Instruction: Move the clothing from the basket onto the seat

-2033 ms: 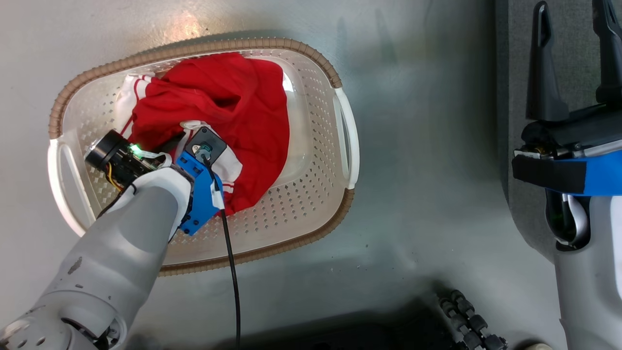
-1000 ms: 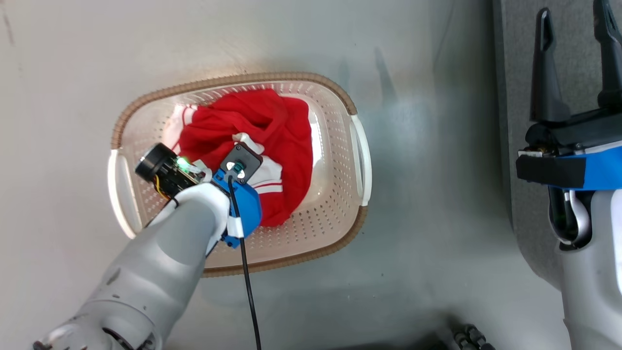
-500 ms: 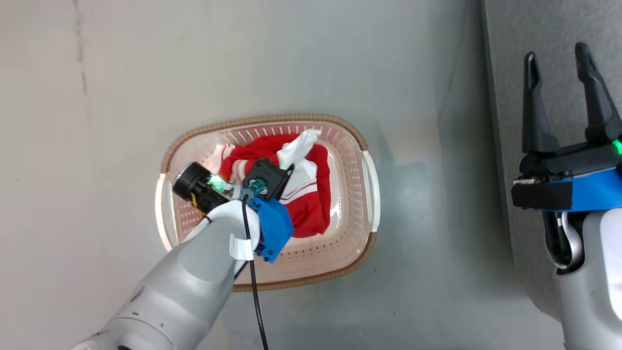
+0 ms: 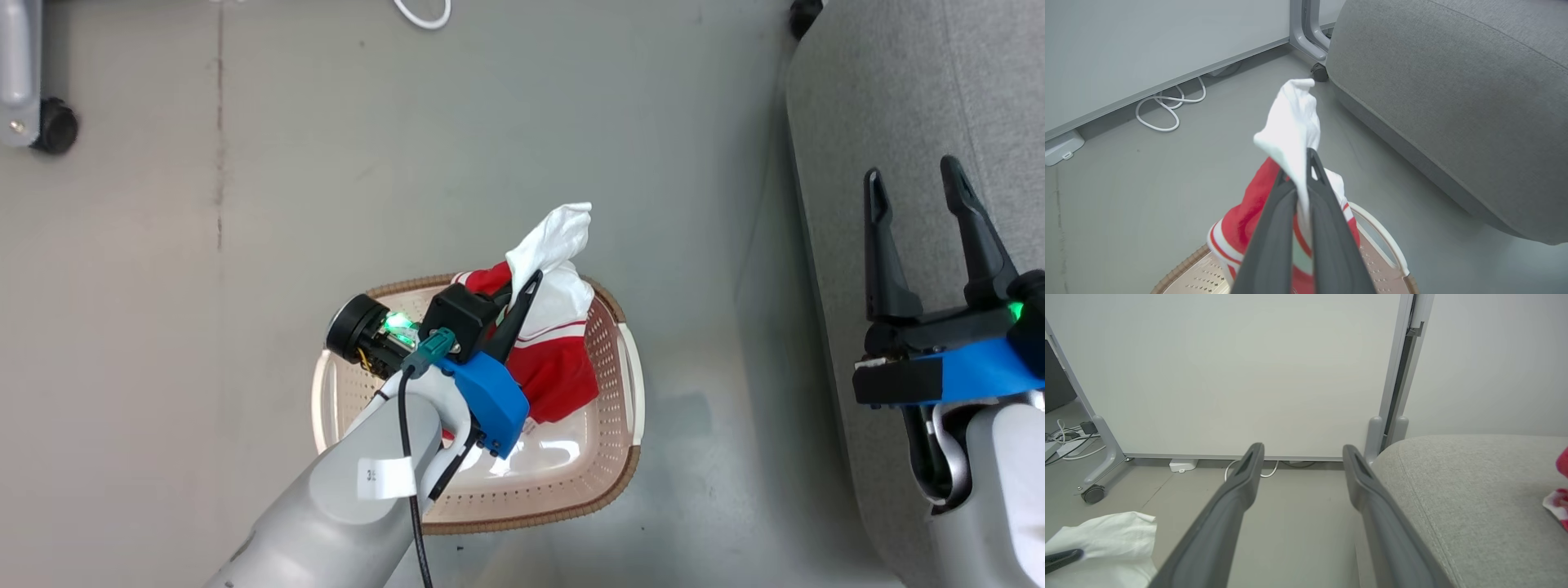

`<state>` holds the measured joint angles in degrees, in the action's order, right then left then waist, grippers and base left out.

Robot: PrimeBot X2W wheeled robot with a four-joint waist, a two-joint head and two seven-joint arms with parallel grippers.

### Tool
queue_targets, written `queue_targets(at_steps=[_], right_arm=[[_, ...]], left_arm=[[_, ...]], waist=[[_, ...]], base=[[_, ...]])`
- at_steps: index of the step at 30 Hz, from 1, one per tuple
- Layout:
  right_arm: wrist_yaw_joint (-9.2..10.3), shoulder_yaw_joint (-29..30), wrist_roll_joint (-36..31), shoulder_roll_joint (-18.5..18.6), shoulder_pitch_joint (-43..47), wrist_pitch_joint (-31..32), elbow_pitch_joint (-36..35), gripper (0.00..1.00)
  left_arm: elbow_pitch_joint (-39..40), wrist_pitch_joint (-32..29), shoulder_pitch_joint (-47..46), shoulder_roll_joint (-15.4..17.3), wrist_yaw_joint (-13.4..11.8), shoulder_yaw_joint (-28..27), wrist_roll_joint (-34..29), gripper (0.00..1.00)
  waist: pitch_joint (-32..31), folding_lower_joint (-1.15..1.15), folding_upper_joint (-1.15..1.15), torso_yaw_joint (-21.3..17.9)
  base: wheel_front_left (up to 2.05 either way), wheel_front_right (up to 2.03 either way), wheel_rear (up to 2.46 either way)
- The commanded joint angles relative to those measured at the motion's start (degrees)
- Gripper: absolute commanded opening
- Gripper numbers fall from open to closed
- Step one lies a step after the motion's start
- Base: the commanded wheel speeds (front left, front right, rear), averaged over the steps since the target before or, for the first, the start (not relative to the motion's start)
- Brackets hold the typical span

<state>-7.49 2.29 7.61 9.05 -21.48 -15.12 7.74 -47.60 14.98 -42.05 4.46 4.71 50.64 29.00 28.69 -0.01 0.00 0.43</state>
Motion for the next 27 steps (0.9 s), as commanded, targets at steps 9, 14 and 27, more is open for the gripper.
queue_targets(at_steps=[9,14,27], right_arm=[[-0.01,-0.07,0.06,-0.64,3.57,-0.06,1.23,1.0],[-0.01,-0.27,0.24,-1.12,4.8,-0.06,1.88,1.0],[-0.01,-0.07,0.53,-2.46,8.2,-0.06,3.29,1.0]], left_arm=[[8.73,0.3,3.96,0.51,0.35,-8.02,-5.98,0.0],[12.66,0.3,4.42,0.06,0.68,-11.27,-8.46,0.0],[20.83,0.31,1.48,-0.92,1.15,-16.98,-12.74,0.0]], waist=[[-7.21,0.01,0.0,1.0],[-10.32,0.01,0.0,1.05],[-16.55,0.01,0.0,1.23]], base=[[0.0,0.0,0.0],[0.0,0.0,0.0],[0.0,0.0,0.0]])
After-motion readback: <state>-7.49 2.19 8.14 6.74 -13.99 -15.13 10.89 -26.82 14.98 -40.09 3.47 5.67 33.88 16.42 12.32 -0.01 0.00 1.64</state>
